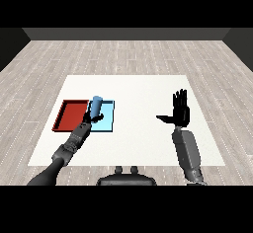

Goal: Pick the blue can and put it in the blue box

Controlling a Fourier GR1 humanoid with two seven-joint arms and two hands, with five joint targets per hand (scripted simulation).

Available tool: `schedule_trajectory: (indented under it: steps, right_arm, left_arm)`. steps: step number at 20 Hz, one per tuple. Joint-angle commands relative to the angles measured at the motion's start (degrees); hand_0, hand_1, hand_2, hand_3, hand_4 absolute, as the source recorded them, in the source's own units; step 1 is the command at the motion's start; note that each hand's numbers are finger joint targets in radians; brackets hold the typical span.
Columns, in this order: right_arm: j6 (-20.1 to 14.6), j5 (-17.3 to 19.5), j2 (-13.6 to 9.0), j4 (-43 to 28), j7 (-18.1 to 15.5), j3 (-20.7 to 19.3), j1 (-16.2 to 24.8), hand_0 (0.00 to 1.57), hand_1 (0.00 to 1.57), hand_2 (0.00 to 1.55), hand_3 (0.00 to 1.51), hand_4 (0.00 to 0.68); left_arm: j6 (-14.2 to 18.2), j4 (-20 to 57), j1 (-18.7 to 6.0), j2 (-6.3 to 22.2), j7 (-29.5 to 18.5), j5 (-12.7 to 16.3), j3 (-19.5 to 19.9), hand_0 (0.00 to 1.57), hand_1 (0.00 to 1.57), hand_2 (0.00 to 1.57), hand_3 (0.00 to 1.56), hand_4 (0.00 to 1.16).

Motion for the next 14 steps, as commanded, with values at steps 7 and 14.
schedule_trajectory:
  steps: [7,14]
  right_arm:
    - [0.69,0.28,2.26,-0.8,-2.15,0.67,1.08,0.0,0.0,0.0,0.0,0.0]
    - [0.95,0.15,2.91,-0.25,-1.69,0.6,-1.03,0.0,0.0,0.0,0.0,0.0]
  left_arm:
    - [3.53,4.41,-1.26,-1.36,4.03,-6.13,-4.29,0.0,0.0,0.0,0.0,0.0]
    - [10.36,-0.75,0.29,0.09,-8.09,0.01,3.44,0.0,0.0,0.0,0.0,0.0]
